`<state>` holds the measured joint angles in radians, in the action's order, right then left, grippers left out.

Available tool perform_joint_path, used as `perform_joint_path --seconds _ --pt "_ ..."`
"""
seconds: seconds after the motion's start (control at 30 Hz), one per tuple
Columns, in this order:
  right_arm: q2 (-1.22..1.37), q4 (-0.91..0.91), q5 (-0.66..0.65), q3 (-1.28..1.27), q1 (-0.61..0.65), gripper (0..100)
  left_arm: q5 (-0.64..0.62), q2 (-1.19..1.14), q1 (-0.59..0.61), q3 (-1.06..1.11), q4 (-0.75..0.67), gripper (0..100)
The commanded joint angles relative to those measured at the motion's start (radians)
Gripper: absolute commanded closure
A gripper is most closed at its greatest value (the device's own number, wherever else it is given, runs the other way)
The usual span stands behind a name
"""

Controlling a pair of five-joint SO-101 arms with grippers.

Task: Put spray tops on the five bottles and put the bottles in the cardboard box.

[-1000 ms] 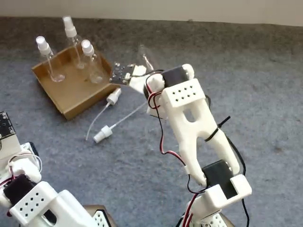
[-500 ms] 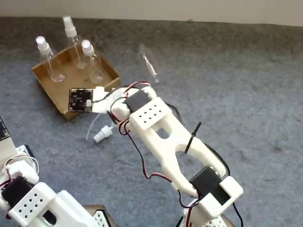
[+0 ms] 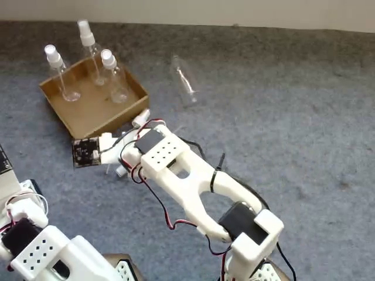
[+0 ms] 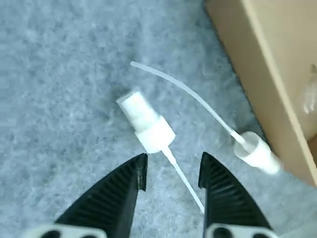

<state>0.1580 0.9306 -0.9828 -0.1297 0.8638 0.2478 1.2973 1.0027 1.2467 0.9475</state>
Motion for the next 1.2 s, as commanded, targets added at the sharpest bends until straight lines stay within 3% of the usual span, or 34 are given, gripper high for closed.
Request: perform_joint_path --seconds 0.0,0.17,1.03,1.17 --pt "0.012 -0.021 -0.086 0.015 0.031 83.4 0.002 0.015 0.005 -0.010 -0.015 92" --pt "0.067 -0.096 -0.173 0.015 0.045 83.4 0.002 0.015 0.005 -0.008 -0.015 92" --pt "0.271 -0.127 -0.224 0.087 0.048 84.0 0.005 0.015 -0.042 0.027 -0.021 92" --pt "0.274 -0.127 -0.222 0.108 0.045 90.7 0.005 0.015 -0.042 0.028 -0.021 92"
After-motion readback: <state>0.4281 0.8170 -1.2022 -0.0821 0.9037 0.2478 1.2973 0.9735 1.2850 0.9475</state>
